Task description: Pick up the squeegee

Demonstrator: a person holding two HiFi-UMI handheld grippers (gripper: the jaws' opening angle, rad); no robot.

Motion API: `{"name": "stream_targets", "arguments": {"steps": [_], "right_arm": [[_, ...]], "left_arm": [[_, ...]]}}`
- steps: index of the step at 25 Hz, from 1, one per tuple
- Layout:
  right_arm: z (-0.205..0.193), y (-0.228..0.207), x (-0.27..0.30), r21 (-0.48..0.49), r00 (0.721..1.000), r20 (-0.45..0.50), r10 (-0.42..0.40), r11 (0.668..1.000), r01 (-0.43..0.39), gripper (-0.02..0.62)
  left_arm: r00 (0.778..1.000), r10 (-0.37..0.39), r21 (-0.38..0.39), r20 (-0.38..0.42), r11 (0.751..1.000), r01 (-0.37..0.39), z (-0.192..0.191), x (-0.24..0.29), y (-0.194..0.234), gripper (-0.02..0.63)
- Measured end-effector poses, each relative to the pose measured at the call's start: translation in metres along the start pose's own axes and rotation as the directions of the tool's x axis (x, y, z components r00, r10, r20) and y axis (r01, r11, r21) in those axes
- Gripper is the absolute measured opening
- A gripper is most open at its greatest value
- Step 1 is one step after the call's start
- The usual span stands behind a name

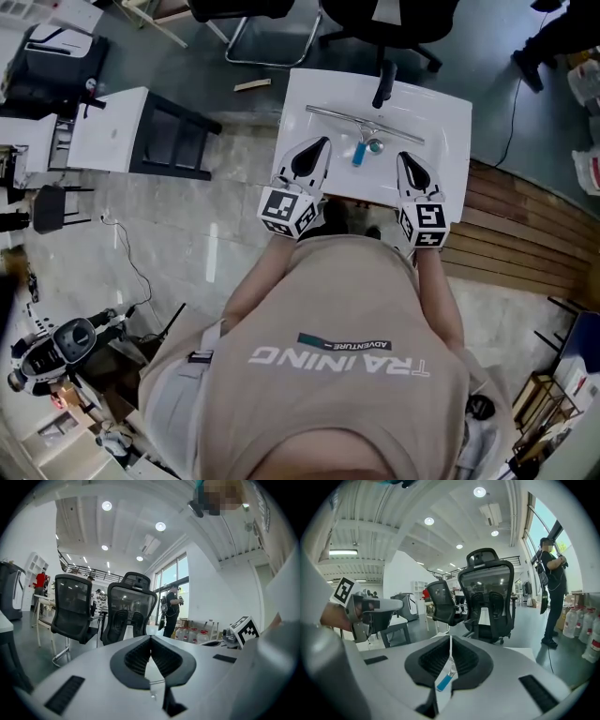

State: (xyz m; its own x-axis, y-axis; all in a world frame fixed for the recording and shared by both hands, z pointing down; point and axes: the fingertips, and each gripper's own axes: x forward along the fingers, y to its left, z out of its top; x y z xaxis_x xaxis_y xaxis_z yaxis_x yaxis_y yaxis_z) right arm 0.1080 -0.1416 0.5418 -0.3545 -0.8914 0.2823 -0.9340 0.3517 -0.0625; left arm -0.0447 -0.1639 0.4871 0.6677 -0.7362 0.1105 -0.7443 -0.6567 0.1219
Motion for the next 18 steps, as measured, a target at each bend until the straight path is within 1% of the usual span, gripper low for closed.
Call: {"name": "stream_targets", "arguments": {"steps": [4, 8, 11, 14, 18], "right_arm": [[0.000, 0.009, 0.024, 0.022, 0.999, -0.036, 0.003, 1.000, -0.002, 0.035], [-0.006, 0.017, 0.044, 0.035, 0.997, -0.071, -0.012, 0.999, 0.015, 0.035], [-0.012, 0.019, 0.056, 0.014, 0.995, -0.096, -0.041, 0.999, 0.043, 0.037], [-0.016, 0.016, 0.062, 0.029, 0.991, -0.114, -0.066, 0.997, 0.070, 0.037], [-0.028, 0.016, 0.071, 0.056, 0.986, -0.158, -0.047, 0.997, 0.056, 0.037]], "left_arm": [[1.000, -0.030, -0.001, 0.003, 1.000, 0.030, 0.007, 0.011, 0.022, 0.012], [0.998, -0.063, -0.014, -0.006, 0.998, 0.063, 0.003, 0.018, 0.039, 0.012], [0.997, -0.079, -0.025, -0.014, 0.997, 0.079, -0.002, 0.019, 0.052, 0.012], [0.995, -0.095, -0.032, -0.026, 0.995, 0.095, -0.005, 0.022, 0.059, 0.012], [0.995, -0.098, -0.039, -0.032, 0.995, 0.096, -0.006, 0.028, 0.062, 0.012]]}}
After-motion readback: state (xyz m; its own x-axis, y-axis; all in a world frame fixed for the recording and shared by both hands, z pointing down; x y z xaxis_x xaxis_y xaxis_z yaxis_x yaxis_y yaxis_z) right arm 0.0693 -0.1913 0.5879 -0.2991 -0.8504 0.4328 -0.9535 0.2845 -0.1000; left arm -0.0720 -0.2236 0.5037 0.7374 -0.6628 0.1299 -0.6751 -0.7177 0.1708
